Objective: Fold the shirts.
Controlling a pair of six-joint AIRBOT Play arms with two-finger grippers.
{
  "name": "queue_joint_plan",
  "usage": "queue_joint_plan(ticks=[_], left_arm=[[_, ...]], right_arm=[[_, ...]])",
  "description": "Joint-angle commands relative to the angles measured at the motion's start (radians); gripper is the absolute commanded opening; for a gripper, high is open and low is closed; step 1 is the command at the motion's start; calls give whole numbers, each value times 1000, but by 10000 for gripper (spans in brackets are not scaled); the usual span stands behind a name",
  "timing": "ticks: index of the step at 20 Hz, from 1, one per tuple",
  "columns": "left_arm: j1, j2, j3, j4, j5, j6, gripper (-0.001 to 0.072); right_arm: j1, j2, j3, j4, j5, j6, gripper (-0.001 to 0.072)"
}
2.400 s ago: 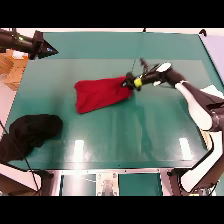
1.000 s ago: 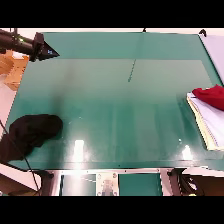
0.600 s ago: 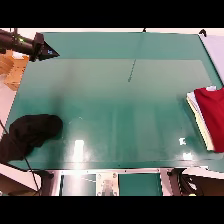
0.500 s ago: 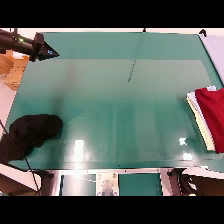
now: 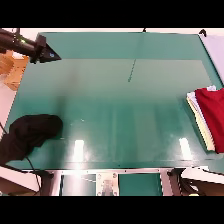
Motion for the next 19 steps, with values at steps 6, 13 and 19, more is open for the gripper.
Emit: queue_joint_plan(ticks=[6,13,19], left_arm=[[-264,528,-732,198,262,-30,28],[-286,866,-1147,200,301,-52,30],[-286,866,-1147,196,314,-52,30]], right_arm=[[654,349,-590,25,-257,-112,16],[887,588,-951,45,-392,-107,17],[902,588,-952,48,-358,-108,17]])
